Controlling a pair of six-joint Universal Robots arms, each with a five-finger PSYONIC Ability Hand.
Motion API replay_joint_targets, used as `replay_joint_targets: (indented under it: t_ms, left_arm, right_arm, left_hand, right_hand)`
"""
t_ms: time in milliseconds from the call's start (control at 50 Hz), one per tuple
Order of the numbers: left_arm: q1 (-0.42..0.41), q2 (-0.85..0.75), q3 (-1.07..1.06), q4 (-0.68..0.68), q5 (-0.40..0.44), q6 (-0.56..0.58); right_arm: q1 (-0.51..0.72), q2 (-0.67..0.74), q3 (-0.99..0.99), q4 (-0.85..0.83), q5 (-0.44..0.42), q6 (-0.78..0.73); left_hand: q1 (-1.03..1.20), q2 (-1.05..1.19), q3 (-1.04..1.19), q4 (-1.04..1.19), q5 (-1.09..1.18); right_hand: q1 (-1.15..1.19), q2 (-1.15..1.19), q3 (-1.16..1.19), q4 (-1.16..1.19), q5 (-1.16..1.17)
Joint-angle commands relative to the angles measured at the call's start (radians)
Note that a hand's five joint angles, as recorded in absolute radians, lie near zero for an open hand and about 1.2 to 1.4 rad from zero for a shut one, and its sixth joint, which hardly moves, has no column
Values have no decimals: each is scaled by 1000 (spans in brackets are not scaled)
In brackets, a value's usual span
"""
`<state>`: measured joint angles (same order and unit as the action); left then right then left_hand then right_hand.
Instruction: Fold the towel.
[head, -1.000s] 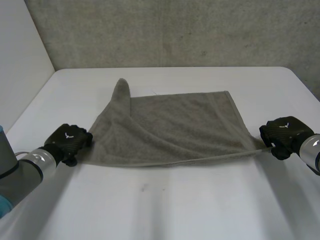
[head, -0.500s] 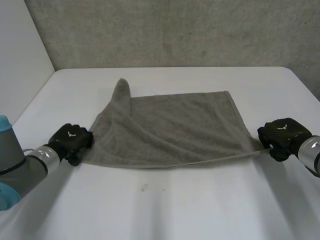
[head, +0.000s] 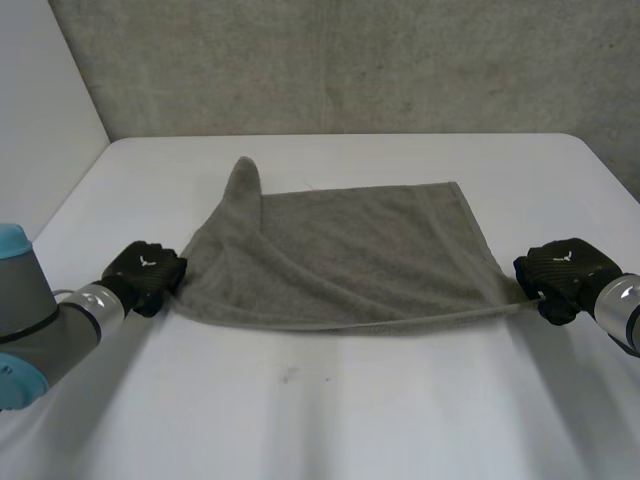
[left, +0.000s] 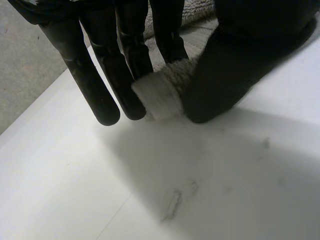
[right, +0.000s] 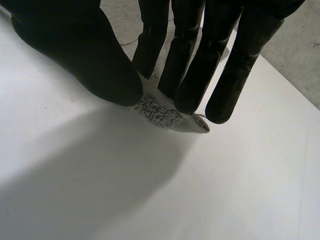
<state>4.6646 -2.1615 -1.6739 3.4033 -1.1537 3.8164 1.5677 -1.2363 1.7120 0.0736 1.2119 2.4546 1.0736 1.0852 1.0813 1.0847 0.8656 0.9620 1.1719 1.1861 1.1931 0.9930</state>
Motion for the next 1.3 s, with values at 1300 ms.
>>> replay_joint_targets:
  t_ms: [1300]
  left_arm:
    - [-41, 259, 28, -318, -58, -8]
  right_arm:
    - [32, 134, -369, 283, 44, -122]
  left_hand:
    - [323, 311, 315, 312, 356]
  right_hand:
    - [434, 224, 210, 203, 229]
